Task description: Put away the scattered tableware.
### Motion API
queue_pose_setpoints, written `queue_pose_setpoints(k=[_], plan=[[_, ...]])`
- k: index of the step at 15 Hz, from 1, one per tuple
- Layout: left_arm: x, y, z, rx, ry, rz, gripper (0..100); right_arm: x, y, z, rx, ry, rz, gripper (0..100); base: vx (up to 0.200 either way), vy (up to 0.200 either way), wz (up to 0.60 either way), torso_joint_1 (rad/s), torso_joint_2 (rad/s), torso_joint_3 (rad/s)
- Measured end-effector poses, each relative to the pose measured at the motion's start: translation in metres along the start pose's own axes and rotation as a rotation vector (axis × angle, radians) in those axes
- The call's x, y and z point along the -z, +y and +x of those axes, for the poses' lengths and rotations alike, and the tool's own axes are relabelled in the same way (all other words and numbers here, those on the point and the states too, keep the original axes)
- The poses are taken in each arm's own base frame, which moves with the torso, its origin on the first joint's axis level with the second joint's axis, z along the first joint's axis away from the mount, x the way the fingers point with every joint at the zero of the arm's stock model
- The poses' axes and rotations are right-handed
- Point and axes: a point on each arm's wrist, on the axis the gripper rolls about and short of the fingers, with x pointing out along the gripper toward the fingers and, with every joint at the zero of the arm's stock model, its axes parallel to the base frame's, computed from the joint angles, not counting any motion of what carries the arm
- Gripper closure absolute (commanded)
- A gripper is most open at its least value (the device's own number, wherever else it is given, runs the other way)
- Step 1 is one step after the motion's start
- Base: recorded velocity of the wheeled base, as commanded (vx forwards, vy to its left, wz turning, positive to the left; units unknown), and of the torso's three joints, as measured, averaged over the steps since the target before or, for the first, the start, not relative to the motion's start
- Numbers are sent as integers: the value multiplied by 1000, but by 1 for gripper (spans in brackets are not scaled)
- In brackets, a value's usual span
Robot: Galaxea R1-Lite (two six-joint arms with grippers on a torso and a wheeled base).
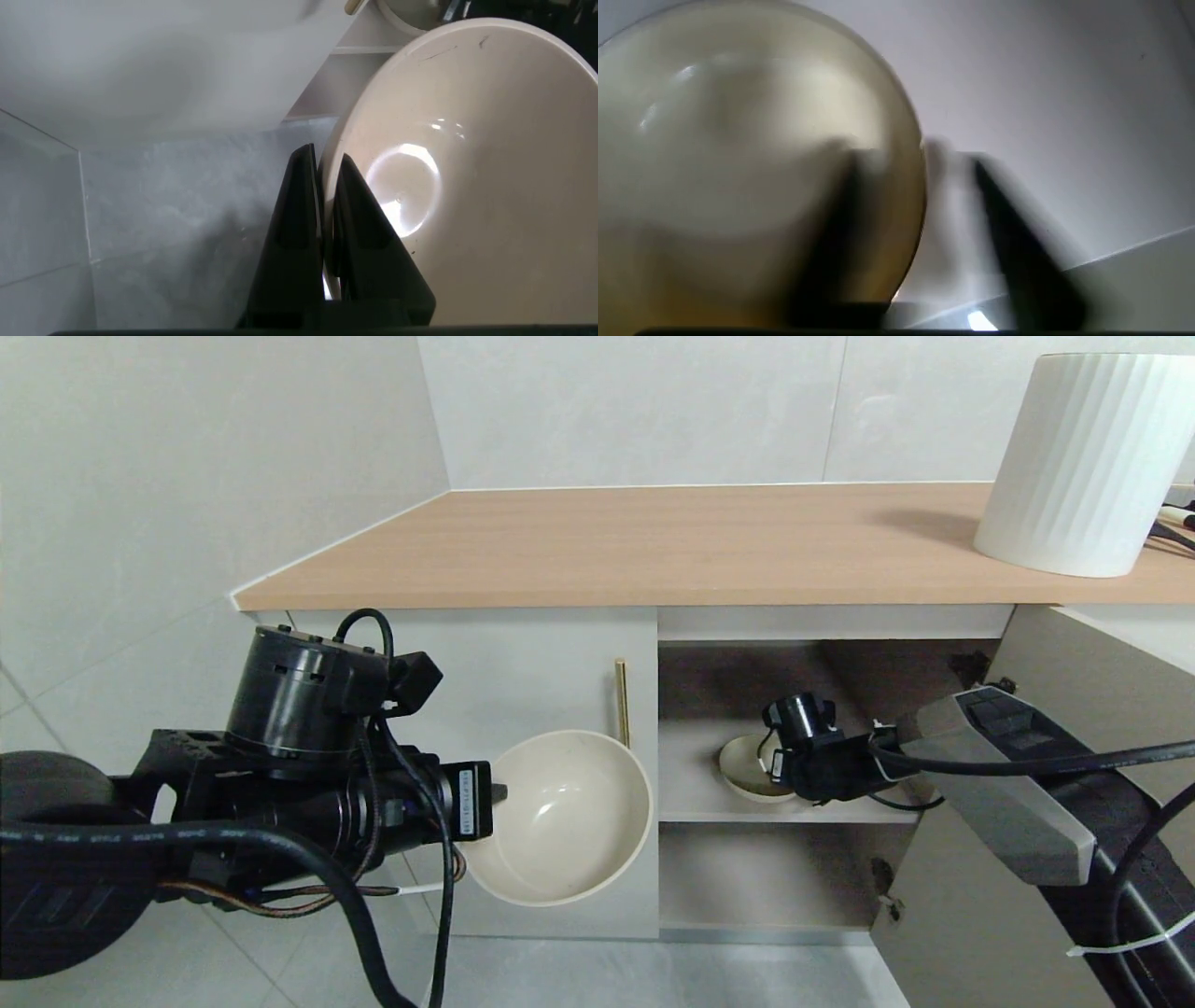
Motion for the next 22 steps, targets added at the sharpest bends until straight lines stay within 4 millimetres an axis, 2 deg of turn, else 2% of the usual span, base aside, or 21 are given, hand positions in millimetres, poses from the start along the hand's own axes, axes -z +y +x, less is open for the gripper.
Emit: queue_pose_setpoints(k=[2,4,5,7,8,12,14,16,18,22], plan=[[0,0,0,0,0,0,100,-1,0,0,-2,-3,11,0,0,0,0,0,0,0],[0,0,1,1,3,4,100,-7,-2,-9,-6,-1,35,0,0,0,0,0,0,0],[1,-1,3,0,8,11,100,-9,-3,-18,-15,8,38,0,0,0,0,0,0,0],[6,-4,11,3,38,52,100,-14,-8,-50,-85,52,28,0,0,0,0,0,0,0],[8,-7,17,4,56,71,100,-19,-11,-69,-140,72,24,0,0,0,0,0,0,0],[24,-25,53,2,106,128,100,-43,-33,-186,-449,107,-65,0,0,0,0,0,0,0],[35,-36,70,-4,104,151,100,-36,-44,-247,-612,113,-186,0,0,0,0,0,0,0],[46,-43,77,1,132,174,100,-18,-45,-289,-707,141,-309,0,0,0,0,0,0,0],[51,-49,82,4,121,187,100,-9,-45,-307,-748,145,-356,0,0,0,0,0,0,0],[51,-54,86,8,79,188,100,8,-34,-310,-748,171,-410,0,0,0,0,0,0,0]])
